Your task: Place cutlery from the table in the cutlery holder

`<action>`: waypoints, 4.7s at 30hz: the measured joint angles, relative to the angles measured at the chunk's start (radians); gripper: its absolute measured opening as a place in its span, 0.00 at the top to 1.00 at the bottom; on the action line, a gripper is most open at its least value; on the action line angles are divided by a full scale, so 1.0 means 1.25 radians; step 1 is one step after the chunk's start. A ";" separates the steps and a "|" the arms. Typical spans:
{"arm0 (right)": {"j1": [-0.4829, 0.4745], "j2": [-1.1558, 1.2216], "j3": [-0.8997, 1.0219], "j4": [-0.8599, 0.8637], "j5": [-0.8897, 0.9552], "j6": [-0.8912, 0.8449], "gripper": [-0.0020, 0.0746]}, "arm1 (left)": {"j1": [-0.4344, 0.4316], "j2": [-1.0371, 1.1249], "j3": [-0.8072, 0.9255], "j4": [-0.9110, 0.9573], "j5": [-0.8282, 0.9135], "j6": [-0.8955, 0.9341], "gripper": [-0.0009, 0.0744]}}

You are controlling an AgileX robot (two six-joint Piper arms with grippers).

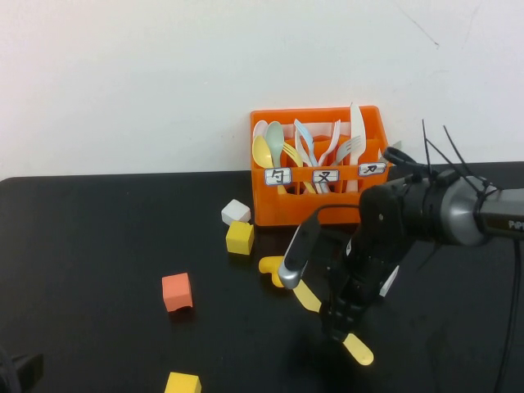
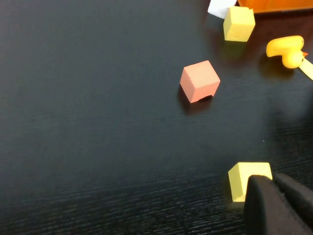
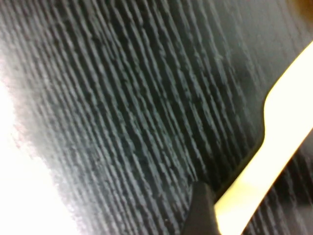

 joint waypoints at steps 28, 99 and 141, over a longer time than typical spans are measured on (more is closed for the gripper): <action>0.000 0.033 -0.018 -0.045 -0.029 -0.006 0.83 | 0.000 0.000 0.000 0.007 -0.003 0.000 0.99; -0.150 -0.132 -0.030 0.313 -0.685 0.126 0.83 | 0.000 -0.002 0.008 0.007 -0.013 0.000 0.99; -0.152 -0.010 -0.032 0.187 -0.795 0.440 0.74 | 0.000 -0.002 0.008 0.009 -0.020 -0.002 0.99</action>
